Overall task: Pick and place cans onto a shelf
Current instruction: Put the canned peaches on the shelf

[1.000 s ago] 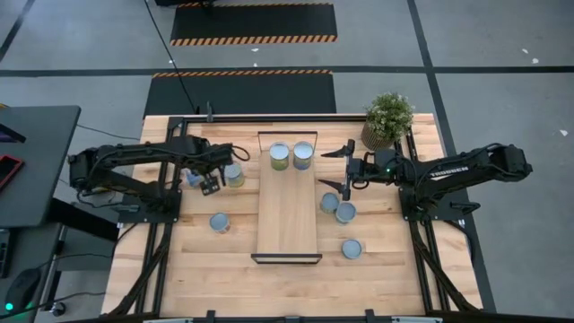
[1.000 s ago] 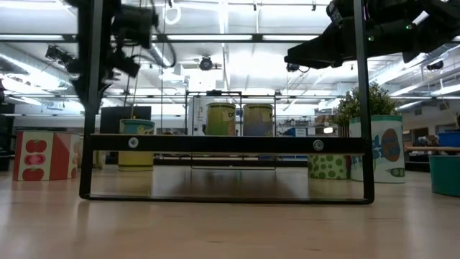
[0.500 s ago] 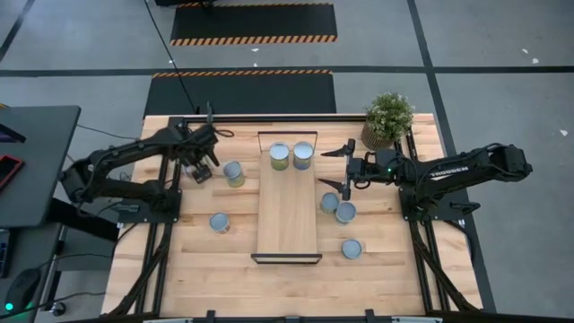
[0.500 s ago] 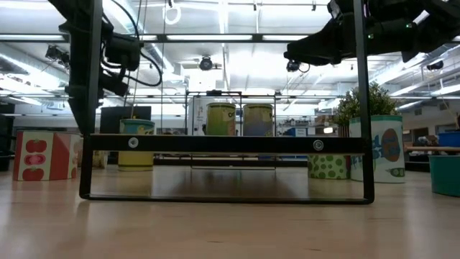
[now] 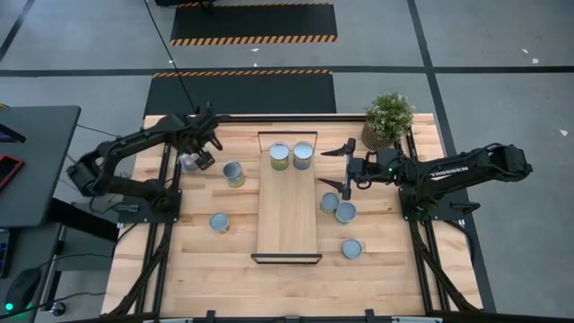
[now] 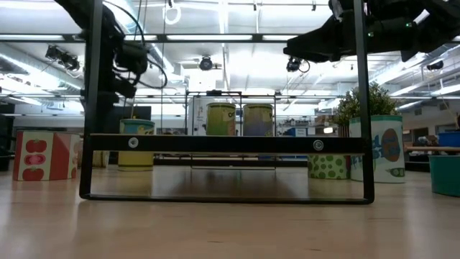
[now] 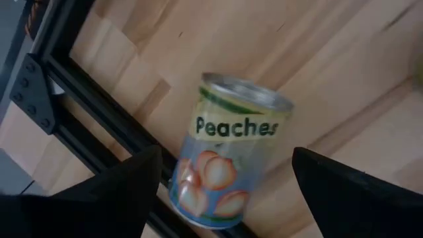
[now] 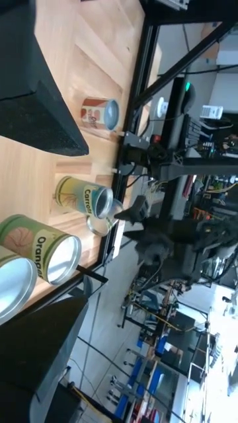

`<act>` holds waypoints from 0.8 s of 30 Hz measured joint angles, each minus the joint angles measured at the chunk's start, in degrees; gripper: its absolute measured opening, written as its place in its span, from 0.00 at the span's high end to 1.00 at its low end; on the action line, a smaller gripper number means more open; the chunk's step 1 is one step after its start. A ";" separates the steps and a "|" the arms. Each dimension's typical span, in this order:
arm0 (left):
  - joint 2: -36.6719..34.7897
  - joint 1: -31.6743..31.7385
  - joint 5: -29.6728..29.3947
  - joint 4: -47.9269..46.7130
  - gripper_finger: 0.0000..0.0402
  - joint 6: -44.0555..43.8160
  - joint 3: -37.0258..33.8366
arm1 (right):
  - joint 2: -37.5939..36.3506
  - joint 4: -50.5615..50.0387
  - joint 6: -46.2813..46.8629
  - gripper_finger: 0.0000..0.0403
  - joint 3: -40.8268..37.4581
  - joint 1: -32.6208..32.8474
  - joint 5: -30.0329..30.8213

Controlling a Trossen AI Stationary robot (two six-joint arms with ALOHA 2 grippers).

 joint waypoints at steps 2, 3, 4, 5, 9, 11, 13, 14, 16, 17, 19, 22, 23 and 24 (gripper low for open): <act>2.57 0.99 0.03 -0.50 0.14 1.84 0.88 | 0.00 -0.07 0.00 0.07 0.00 0.00 -0.26; 3.65 1.54 0.49 -1.25 0.14 2.99 1.09 | 0.00 -0.24 0.00 0.07 0.01 0.00 -0.30; 4.60 2.16 1.35 -1.89 0.14 4.04 1.19 | 0.00 -0.42 0.00 0.07 0.00 0.00 -0.29; 5.53 2.85 2.51 -2.31 0.14 4.71 1.19 | 0.00 -0.55 0.00 0.07 0.00 0.00 -0.31; 9.09 5.45 6.11 -2.05 0.14 6.81 1.19 | 0.00 -0.55 -0.09 0.07 0.00 0.00 -0.31; 11.01 6.47 5.90 -1.54 0.14 7.58 1.19 | 0.00 -0.55 -0.03 0.07 0.00 0.00 -0.31; 12.74 7.09 6.13 -1.06 0.14 7.70 1.19 | 0.00 -0.92 0.25 0.07 0.01 0.00 -0.31; 13.56 7.11 6.23 -0.95 0.14 7.72 1.19 | 0.00 -1.23 0.39 0.07 0.01 0.00 -0.31; 14.96 6.92 6.32 -1.00 0.14 8.01 1.19 | 0.00 -1.65 0.48 0.07 0.00 0.00 -0.31; 15.57 6.71 6.31 -0.97 0.14 8.09 1.19 | 0.00 -1.78 0.52 0.07 0.00 0.00 -0.31; 16.64 6.45 6.29 -0.97 0.14 8.10 1.19 | 0.00 -1.86 0.71 0.07 0.00 0.00 -0.30; 17.35 6.42 6.12 -0.89 0.16 8.06 1.26 | 0.00 -1.86 1.09 0.07 0.00 0.00 -0.30; 17.52 6.26 6.05 -0.86 0.17 7.99 1.30 | 0.00 -1.86 1.18 0.07 0.00 0.00 -0.30; 17.54 6.24 5.91 -0.80 0.19 7.65 1.32 | 0.00 -1.87 1.42 0.07 0.00 0.00 -0.31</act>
